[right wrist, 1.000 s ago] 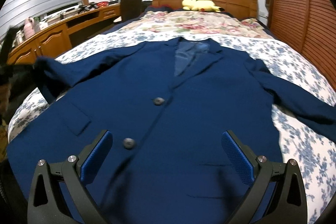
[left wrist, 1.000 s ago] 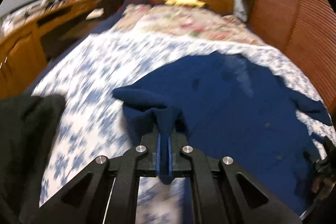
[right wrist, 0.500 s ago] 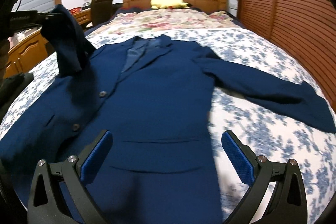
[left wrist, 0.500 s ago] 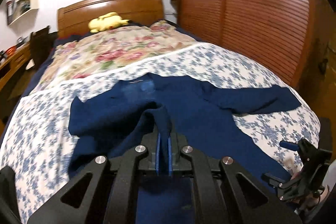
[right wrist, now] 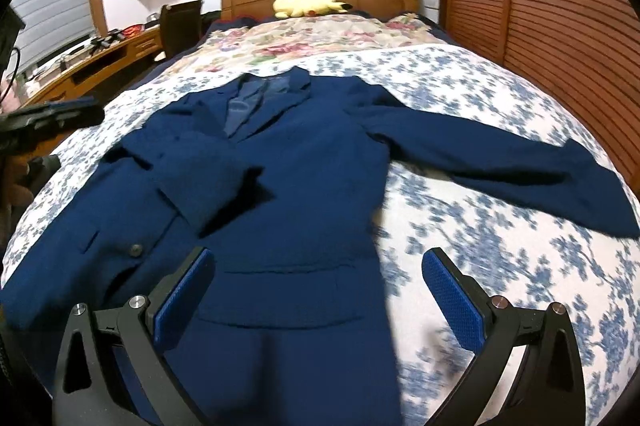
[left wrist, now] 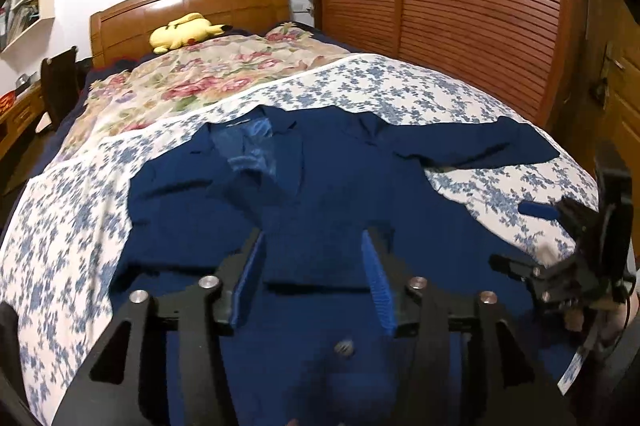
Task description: Fold large clothes
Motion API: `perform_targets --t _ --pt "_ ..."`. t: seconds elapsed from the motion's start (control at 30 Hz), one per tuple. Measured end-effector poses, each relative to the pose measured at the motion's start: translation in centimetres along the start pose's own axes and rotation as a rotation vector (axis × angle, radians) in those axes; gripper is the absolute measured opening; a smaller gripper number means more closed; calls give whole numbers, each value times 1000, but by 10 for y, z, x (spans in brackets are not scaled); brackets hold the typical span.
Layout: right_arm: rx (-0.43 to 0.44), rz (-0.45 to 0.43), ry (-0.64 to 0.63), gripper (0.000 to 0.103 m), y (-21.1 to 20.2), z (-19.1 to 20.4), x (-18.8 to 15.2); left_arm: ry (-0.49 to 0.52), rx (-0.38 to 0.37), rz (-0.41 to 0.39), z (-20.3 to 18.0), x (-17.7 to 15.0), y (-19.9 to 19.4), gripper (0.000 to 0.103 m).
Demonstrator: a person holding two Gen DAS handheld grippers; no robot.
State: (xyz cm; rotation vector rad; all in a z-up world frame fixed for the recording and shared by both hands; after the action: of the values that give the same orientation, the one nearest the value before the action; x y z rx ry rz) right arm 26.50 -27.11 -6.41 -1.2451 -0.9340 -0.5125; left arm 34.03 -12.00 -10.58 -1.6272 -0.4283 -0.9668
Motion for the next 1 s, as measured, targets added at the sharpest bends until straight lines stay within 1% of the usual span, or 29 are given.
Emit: perform_targets --t 0.07,0.1,0.2,0.3,0.37,0.53,0.73,0.83,0.93,1.0 --pt "17 -4 -14 103 1 14 4 -16 8 -9 10 -13 -6 61" --pt "26 -8 -19 103 3 17 6 -24 10 -10 15 -18 -8 61" --pt "54 -16 -37 103 6 35 13 -34 24 -14 29 -34 -12 62" --pt "76 -26 -70 102 9 53 23 -39 54 -38 45 -45 -18 62" --pt "85 -27 -96 102 13 66 31 -64 59 -50 57 -54 -20 62" --pt "99 -30 -151 99 39 76 46 -131 62 -62 86 -74 -23 62" --pt "140 24 -198 94 82 96 49 -175 75 -66 115 -90 -30 62" --pt "174 81 -211 91 109 112 41 -186 77 -67 126 -97 -36 62" --pt "163 136 -257 88 135 123 32 -188 89 -70 134 -104 -41 62" --pt "137 174 -270 87 152 125 27 -192 93 -71 137 -108 -44 62"
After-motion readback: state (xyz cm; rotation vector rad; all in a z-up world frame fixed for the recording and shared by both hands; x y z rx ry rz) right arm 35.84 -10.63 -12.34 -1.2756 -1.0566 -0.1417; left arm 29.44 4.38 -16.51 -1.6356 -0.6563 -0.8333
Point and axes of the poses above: each gripper's, at about its wrist camera, not at the fingertips, and y roughly the way its jaws point, z to its left, x to its top, the point moved 9 cm from there along y, roughly the way its jaws point, and after that the axes turned 1 degree about -x, right-handed, at the moved point
